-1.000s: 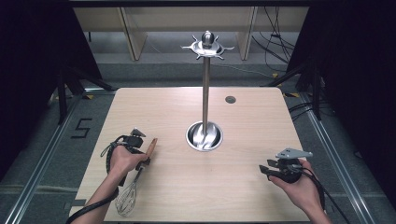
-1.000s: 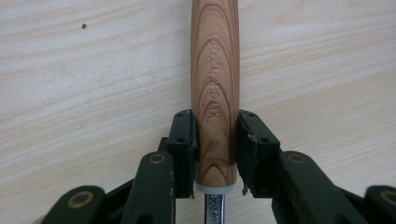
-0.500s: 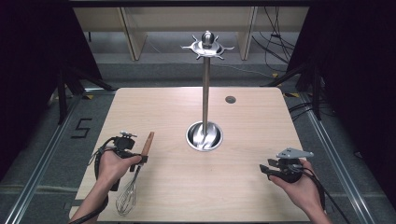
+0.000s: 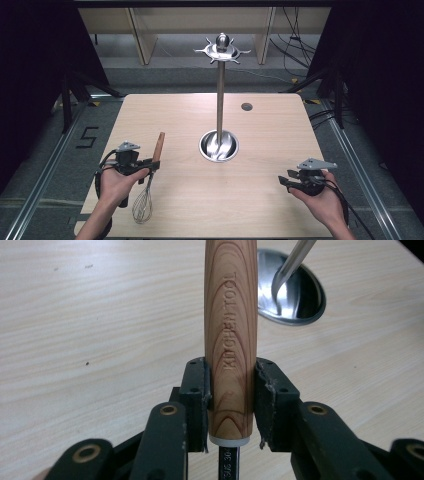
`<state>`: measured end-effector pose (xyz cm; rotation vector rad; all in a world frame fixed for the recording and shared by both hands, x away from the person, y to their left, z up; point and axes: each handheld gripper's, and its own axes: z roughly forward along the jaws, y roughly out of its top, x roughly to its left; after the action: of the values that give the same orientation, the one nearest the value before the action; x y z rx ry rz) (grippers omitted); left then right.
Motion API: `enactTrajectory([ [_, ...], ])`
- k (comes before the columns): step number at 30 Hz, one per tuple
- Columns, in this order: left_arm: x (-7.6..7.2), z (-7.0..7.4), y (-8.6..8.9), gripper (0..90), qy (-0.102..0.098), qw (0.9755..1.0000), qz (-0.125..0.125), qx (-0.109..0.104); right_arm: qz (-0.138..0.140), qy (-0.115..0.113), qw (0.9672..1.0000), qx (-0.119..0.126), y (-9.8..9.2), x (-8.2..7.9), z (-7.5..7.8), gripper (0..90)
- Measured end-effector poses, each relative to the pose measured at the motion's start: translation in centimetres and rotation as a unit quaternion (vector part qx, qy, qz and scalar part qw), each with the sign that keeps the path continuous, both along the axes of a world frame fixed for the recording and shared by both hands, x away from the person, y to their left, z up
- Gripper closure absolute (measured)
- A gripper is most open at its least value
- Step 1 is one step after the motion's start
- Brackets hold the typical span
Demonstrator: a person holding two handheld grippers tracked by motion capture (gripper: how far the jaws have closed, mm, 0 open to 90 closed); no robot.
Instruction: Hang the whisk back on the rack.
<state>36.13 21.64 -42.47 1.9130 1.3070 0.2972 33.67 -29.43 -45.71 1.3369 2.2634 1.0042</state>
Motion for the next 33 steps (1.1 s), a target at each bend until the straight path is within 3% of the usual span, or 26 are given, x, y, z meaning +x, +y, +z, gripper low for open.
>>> enactTrajectory([
  [4, -0.4, 0.2, -0.2, 67.7, -0.029, 0.9991, 0.007, -0.030, -0.002, 0.002, 1.0000, 0.001, 0.0, 0.0, 0.0, 54.3],
  [7, -0.7, 0.3, -0.2, 67.7, -0.043, 0.9984, 0.007, -0.036, 0.003, -0.007, 1.0000, -0.005, -0.1, 0.0, -0.1, 54.2],
  [8, -0.8, 0.3, -0.2, 67.8, -0.050, 0.9978, 0.010, -0.041, -0.003, 0.003, 1.0000, 0.002, 0.0, -0.1, 0.0, 54.1],
  [12, -1.2, 0.6, -0.3, 67.8, -0.073, 0.9958, 0.016, -0.052, -0.001, 0.000, 1.0000, 0.001, 0.0, 0.0, 0.0, 54.0],
  [17, -1.4, 1.0, -0.5, 67.8, -0.094, 0.9936, 0.009, -0.062, 0.000, -0.003, 1.0000, 0.000, 0.0, 0.0, 0.0, 53.8],
  [20, -1.4, 1.3, -0.7, 67.8, -0.103, 0.9927, 0.007, -0.063, 0.002, -0.018, 0.9998, -0.001, -0.1, 0.1, -0.2, 53.7],
  [31, -1.6, 2.1, -1.5, 67.8, -0.122, 0.9905, -0.003, -0.063, 0.001, -0.017, 0.9998, -0.007, -0.1, 0.1, -0.1, 53.1],
  [33, -1.6, 2.5, -1.7, 67.8, -0.134, 0.9890, -0.008, -0.063, 0.001, -0.017, 0.9998, -0.007, -0.1, 0.1, -0.1, 53.1],
])
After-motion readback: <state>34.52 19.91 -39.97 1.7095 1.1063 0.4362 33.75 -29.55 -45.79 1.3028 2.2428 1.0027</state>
